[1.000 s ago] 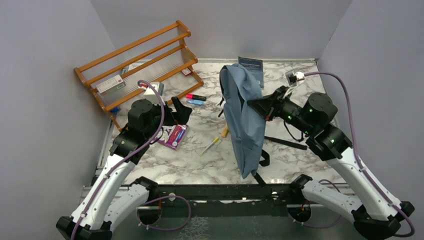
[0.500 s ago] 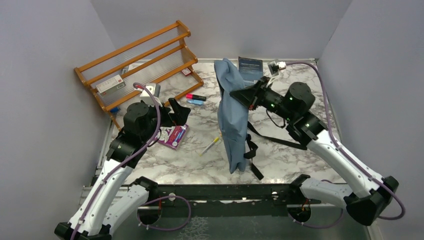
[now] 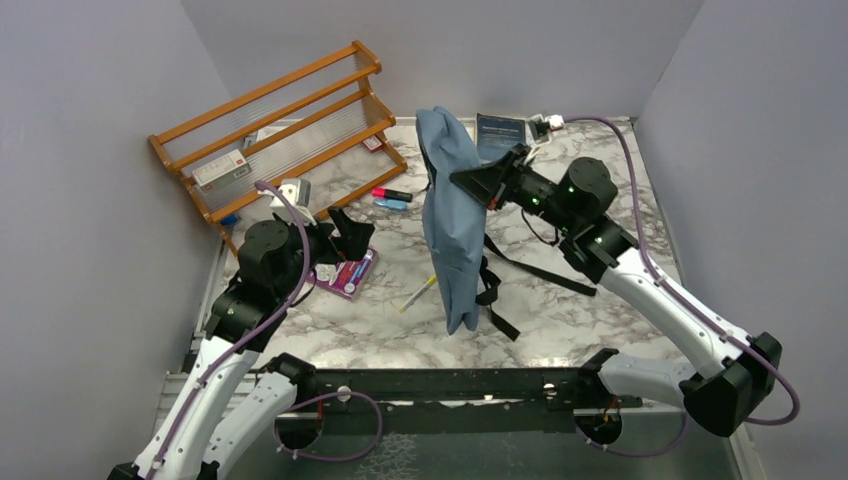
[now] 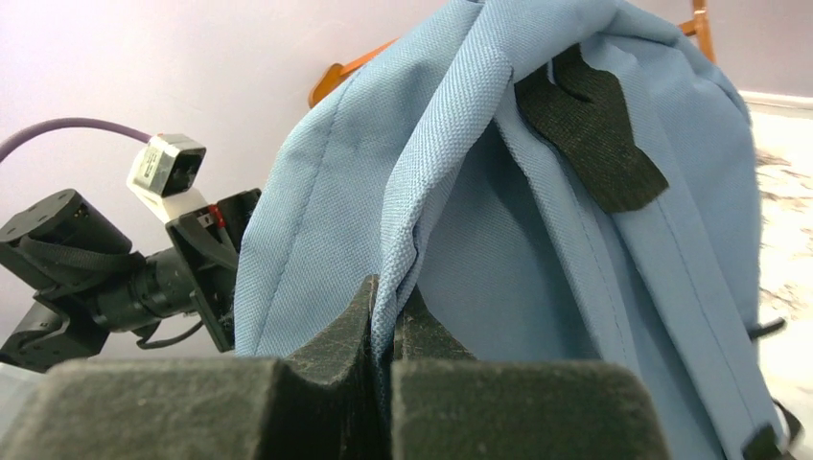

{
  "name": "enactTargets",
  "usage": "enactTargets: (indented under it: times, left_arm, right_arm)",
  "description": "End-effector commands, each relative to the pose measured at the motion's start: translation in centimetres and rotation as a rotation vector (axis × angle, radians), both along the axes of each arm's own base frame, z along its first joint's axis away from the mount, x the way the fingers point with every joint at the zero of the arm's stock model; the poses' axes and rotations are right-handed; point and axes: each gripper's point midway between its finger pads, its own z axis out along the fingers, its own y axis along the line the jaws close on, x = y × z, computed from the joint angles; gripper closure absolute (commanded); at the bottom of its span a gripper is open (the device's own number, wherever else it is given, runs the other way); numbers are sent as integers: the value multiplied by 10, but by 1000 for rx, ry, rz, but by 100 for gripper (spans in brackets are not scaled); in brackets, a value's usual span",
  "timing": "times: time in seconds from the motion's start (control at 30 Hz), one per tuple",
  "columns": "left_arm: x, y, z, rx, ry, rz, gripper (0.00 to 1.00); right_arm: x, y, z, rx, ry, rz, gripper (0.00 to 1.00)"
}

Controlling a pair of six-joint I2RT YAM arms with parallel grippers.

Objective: Pack the student bag
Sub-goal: Pick up the student bag at the center of the board, then place the student bag at the center of the board.

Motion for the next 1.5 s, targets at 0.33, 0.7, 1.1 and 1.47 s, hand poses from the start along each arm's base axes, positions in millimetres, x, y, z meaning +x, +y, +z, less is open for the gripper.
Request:
enactTargets:
  times: [0.33, 0.7, 1.1, 1.47]
  left_arm:
    - [13, -24, -26, -9, 82, -86, 1]
    - [24, -57, -31, -86, 60, -211, 1]
    - [48, -80, -36, -143, 88, -231, 1]
    - [37, -72, -60, -105, 131, -219, 1]
  right_arm:
    - [-35, -153, -91, -329, 178, -574, 97]
    - [-64, -172, -123, -374, 178, -555, 94]
    - [-78, -205, -165, -431, 400, -710, 58]
    - [-82, -249, -104, -384, 397, -929, 21]
